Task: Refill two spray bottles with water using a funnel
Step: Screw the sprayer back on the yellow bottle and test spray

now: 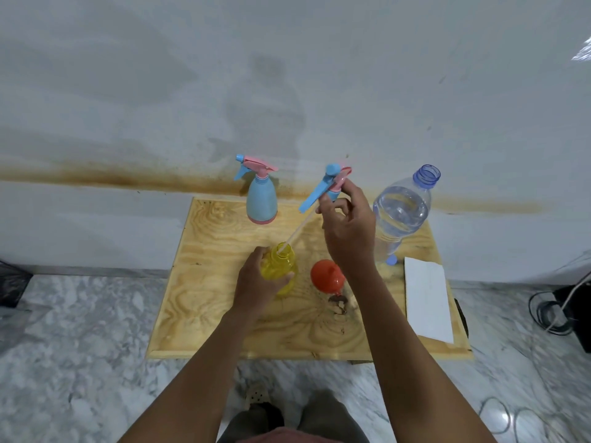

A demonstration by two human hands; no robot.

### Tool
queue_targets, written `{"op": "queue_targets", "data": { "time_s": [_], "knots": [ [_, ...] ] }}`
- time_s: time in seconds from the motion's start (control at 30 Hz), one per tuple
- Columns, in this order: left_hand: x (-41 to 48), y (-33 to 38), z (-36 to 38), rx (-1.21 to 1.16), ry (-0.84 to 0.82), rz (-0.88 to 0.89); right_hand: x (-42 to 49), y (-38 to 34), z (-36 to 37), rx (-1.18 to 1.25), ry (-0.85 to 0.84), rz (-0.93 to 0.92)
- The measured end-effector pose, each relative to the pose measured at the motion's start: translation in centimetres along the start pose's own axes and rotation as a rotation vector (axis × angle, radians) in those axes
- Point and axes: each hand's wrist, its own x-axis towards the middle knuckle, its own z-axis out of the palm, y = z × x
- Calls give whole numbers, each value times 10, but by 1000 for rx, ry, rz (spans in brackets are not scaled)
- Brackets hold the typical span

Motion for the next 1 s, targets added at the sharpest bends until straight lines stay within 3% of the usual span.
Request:
{"op": "queue_targets", "data": {
  "time_s": [0.17,0.6,1.0],
  "knots": [
    [1,-1,1,9,9,-10,-7,5,7,-53,-84,-71],
    [2,0,1,16,9,-5,-2,0,4,-41,51,-182],
    [4,-7,4,-72,7,-67,-41,66,35,-203,-353,43]
  ]
}}
